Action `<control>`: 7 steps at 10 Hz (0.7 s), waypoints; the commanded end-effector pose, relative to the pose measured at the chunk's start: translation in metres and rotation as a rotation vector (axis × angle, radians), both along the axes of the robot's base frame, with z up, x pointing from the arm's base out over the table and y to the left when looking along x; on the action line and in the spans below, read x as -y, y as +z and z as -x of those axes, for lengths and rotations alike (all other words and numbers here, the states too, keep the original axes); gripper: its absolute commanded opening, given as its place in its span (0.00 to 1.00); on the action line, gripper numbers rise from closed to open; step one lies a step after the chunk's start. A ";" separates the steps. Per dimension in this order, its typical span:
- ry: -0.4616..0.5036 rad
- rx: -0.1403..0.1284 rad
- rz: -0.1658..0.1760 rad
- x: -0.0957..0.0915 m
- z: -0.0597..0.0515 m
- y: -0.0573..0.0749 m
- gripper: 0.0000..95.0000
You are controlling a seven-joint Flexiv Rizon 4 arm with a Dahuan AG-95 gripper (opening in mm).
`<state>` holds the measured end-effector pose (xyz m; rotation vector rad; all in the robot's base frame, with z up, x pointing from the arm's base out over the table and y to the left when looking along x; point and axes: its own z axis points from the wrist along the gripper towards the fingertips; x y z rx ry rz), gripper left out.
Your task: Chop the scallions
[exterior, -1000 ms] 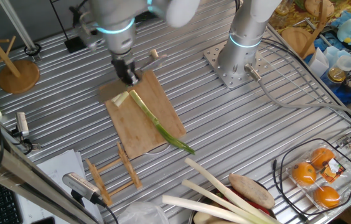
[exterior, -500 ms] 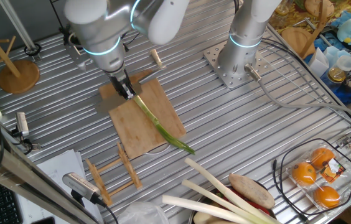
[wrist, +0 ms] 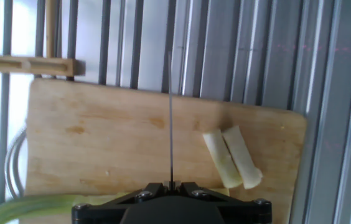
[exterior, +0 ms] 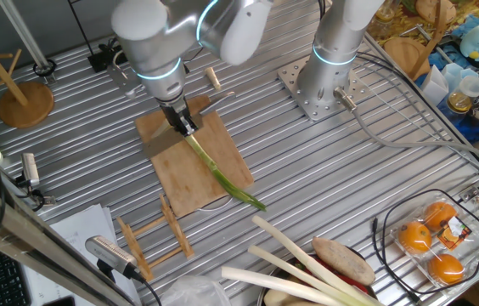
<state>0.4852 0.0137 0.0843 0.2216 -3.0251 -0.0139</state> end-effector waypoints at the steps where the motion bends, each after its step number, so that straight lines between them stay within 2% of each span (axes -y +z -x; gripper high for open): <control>1: -0.001 -0.001 0.000 0.000 -0.001 -0.001 0.00; 7: -0.012 -0.012 -0.005 -0.001 0.000 -0.001 0.00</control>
